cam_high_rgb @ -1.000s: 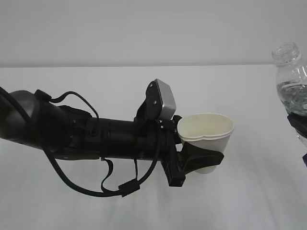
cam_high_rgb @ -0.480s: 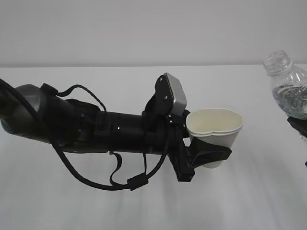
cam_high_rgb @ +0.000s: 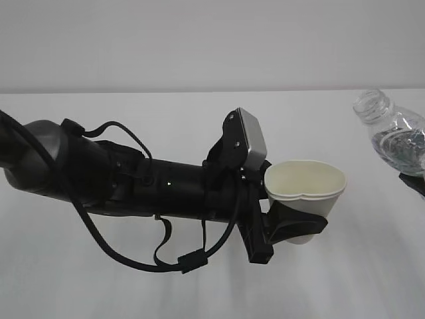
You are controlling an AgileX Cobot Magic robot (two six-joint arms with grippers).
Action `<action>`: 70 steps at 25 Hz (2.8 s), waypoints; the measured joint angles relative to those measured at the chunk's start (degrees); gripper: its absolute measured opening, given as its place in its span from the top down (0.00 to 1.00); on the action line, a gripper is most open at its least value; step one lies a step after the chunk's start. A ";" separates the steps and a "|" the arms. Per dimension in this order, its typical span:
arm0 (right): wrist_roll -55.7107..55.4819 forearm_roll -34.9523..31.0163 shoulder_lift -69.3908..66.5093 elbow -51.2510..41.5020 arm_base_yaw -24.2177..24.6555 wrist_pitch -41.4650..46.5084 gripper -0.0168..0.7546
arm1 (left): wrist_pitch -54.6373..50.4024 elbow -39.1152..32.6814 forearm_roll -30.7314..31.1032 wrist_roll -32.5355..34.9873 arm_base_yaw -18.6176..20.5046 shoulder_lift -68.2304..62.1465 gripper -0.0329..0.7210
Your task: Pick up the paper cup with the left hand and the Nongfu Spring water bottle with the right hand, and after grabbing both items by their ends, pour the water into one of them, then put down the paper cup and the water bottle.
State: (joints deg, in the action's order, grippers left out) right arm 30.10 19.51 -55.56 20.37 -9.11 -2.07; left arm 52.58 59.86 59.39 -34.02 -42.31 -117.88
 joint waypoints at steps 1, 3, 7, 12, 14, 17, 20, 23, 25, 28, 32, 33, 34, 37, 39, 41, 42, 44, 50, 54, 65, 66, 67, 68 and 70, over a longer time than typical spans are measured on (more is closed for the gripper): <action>0.00 0.84 0.00 0.00 0.00 0.10 0.51 | 0.00 0.00 0.00 0.00 0.00 0.00 0.44; 0.00 2.25 0.00 0.00 0.00 0.24 0.52 | 0.00 0.00 0.00 0.00 -0.04 0.00 0.44; 0.00 3.84 0.00 0.00 0.00 0.24 0.52 | 0.00 0.00 0.00 0.00 -0.04 0.00 0.44; 0.00 7.92 0.00 0.00 0.00 0.24 0.52 | -0.09 0.00 0.00 0.00 -0.04 0.00 0.44; 0.00 8.64 0.03 0.00 0.00 0.24 0.52 | -0.09 0.00 0.00 0.00 -0.04 0.00 0.44; 0.00 10.50 0.03 0.00 0.00 0.35 0.52 | -0.09 0.00 0.00 0.00 -0.04 0.00 0.44; 0.00 12.64 0.03 0.00 0.00 0.57 0.52 | 0.23 0.00 0.00 -0.10 -0.13 0.00 0.44; 0.00 13.41 0.03 0.00 0.00 0.57 0.52 | 0.49 0.00 0.00 -0.10 -0.27 0.00 0.44; 0.00 13.98 0.03 0.00 0.00 0.57 0.52 | 0.49 0.00 0.00 -0.10 -0.40 0.00 0.44; 0.00 15.45 0.03 0.00 0.00 0.57 0.52 | 0.49 0.00 0.04 -0.10 -1.11 0.00 0.44; 0.00 16.94 0.03 0.00 0.00 0.60 0.52 | 0.49 0.00 0.19 -0.10 -1.72 0.00 0.44; 0.00 17.65 0.03 0.00 0.00 0.60 0.52 | 0.49 0.00 0.19 -0.10 -1.69 0.00 0.44; 0.00 18.34 0.03 0.00 0.00 0.60 0.52 | 0.49 0.00 0.19 -0.10 -1.69 0.00 0.44; 0.00 20.34 0.03 0.00 0.00 0.60 0.52 | 0.49 0.00 0.19 -0.10 -1.69 0.00 0.44; 0.00 20.78 0.03 0.09 0.00 0.60 0.52 | 0.49 0.00 0.19 -0.10 -1.69 0.00 0.44; 0.00 21.06 0.03 0.30 0.00 0.70 0.52 | 0.49 0.00 0.19 -0.10 -1.69 0.00 0.44; 0.00 21.44 0.03 0.59 0.00 0.70 0.52 | 0.49 0.00 0.19 -0.10 -1.69 0.00 0.44; 0.00 22.68 0.03 0.98 0.00 0.70 0.52 | 0.49 0.00 0.19 -0.10 -1.69 0.00 0.44; 0.00 24.49 0.03 2.19 0.00 2.07 0.52 | 0.49 0.00 0.19 -0.10 -1.69 0.00 0.44; 0.00 26.76 0.03 2.88 0.00 2.50 0.52 | 0.49 0.00 0.19 -0.10 -1.69 0.00 0.44; 0.04 32.50 0.03 2.86 0.00 2.63 0.52 | 0.49 0.00 0.19 -0.10 -1.69 0.00 0.44; 0.04 33.05 0.03 2.86 0.00 2.63 0.52 | 0.49 0.00 0.19 -0.10 -1.69 0.00 0.44; 0.04 33.28 0.03 2.86 0.00 2.63 0.52 | 0.49 0.00 0.19 -0.10 -1.69 0.00 0.44; 0.04 33.43 0.03 2.86 0.00 2.63 0.52 | 0.49 0.00 0.19 -0.10 -1.69 0.00 0.44; 0.04 33.86 0.03 2.86 0.00 2.63 0.52 | 0.49 0.00 0.19 -0.10 -1.69 0.00 0.44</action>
State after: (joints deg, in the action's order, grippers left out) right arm 30.14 53.37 -55.53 23.23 -9.11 0.56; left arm 53.07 59.86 59.58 -34.12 -44.00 -117.88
